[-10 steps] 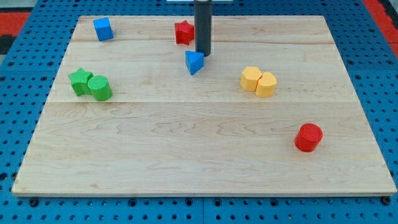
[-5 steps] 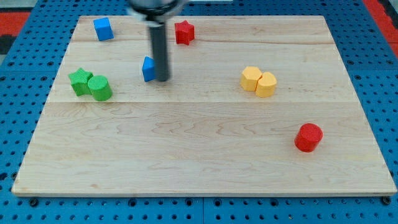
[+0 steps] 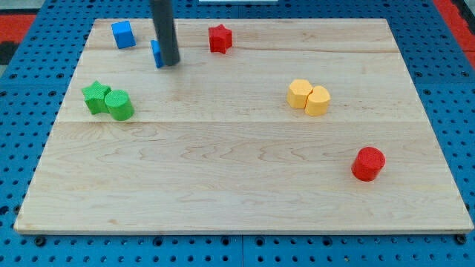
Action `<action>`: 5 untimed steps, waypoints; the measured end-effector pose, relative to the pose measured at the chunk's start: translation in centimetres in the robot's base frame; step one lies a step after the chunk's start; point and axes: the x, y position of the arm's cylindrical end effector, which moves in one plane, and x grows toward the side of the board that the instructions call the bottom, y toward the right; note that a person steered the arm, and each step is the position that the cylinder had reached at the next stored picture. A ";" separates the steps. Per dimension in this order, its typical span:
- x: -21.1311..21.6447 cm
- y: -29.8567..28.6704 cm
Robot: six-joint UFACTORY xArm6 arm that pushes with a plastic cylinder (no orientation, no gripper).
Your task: Push the blue triangle into the blue cube
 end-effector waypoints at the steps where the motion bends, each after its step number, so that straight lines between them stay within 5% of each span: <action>1: -2.1 -4.6; 3: -8.8 0.6; 5: -5.4 11.7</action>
